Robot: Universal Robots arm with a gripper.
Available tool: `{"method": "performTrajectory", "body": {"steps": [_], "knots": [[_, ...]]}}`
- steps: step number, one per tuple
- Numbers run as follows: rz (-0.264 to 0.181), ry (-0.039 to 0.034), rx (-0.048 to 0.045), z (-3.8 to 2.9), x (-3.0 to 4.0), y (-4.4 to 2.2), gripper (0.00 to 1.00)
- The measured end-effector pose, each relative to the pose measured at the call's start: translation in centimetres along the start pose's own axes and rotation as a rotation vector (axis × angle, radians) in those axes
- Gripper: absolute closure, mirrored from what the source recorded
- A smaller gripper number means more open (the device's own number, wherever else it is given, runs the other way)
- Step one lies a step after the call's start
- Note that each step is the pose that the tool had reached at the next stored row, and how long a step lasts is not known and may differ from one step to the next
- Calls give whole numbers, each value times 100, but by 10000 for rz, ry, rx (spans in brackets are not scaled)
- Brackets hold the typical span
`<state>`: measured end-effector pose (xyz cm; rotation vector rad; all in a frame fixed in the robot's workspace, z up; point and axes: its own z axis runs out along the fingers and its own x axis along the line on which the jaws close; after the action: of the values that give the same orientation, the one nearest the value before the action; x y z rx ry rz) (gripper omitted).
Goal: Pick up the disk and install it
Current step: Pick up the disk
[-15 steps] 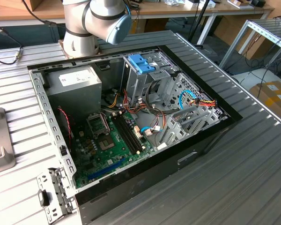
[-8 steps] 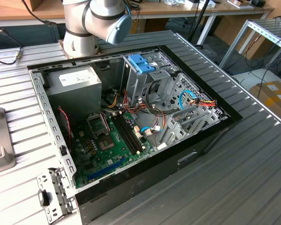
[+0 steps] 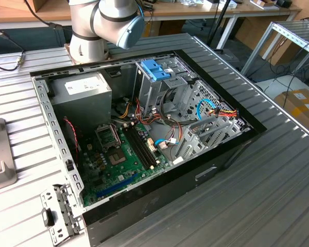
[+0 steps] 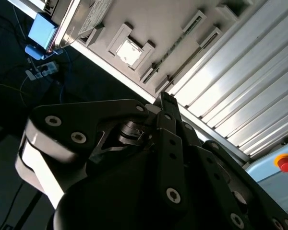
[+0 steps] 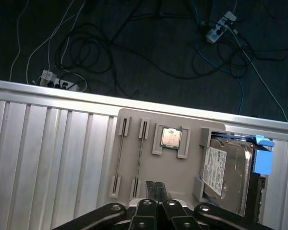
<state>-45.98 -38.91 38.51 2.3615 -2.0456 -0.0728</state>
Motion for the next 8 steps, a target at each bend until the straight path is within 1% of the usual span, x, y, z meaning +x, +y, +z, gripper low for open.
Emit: {"method": "performTrajectory", "body": {"steps": [8], "knots": [[-434,19,-10,0,0,0,90]]}}
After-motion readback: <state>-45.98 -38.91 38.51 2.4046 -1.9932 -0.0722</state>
